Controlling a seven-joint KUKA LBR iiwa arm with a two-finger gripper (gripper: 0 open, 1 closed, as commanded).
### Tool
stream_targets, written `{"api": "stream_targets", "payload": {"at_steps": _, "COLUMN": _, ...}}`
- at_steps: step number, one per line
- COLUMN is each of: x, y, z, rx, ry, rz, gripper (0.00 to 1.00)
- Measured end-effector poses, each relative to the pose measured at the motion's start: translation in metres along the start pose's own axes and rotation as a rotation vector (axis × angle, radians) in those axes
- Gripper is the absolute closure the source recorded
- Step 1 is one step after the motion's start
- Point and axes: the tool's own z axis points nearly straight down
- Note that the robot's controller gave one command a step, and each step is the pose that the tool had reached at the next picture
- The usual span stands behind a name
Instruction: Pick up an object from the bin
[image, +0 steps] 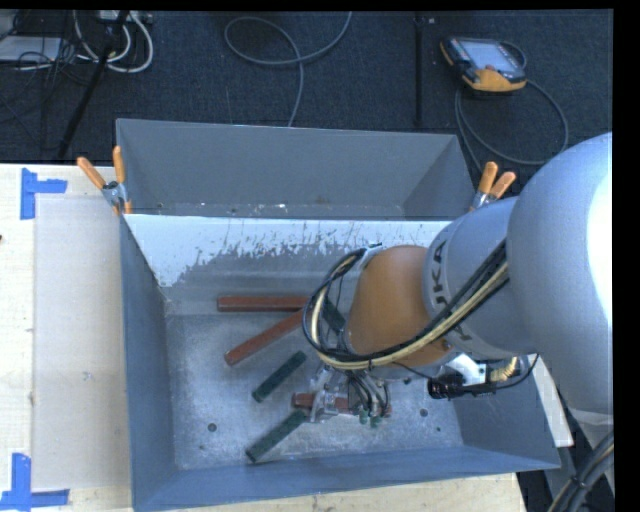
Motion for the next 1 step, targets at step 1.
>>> {"api": "stream_targets", "payload": {"at_steps": 1, "x": 0.0, "y": 0.0, "z": 0.0, "rx": 0.0, "ry": 0.0, "rz": 0.0, "gripper": 1.0}}
